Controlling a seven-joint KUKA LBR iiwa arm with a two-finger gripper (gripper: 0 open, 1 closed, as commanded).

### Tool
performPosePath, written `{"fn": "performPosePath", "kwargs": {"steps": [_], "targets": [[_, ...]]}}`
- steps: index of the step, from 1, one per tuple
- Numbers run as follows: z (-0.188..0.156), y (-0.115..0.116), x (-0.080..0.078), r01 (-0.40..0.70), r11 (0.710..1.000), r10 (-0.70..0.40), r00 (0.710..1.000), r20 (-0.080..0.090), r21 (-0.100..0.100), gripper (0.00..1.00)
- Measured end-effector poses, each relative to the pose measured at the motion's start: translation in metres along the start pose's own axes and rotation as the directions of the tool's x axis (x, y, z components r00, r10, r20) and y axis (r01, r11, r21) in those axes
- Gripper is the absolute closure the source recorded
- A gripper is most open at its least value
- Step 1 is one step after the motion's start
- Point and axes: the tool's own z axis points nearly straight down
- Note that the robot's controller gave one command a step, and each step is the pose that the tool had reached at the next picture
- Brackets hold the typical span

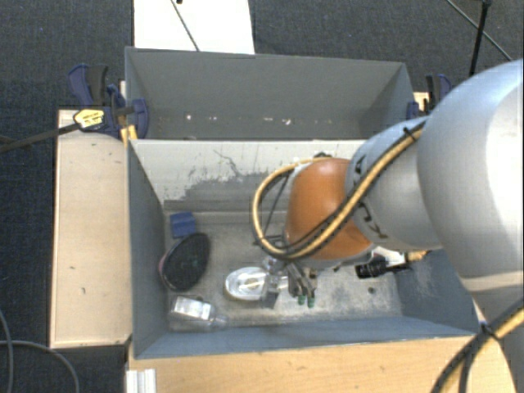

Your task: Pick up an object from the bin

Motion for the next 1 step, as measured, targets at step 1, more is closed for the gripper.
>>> {"fn": "performPosePath", "kwargs": {"steps": [1], "targets": [[-0.1347, 0.0072, -0.0152, 0.016, 1.0, -0.016, 1.0, 0.009, -0.003, 1.0]]}}
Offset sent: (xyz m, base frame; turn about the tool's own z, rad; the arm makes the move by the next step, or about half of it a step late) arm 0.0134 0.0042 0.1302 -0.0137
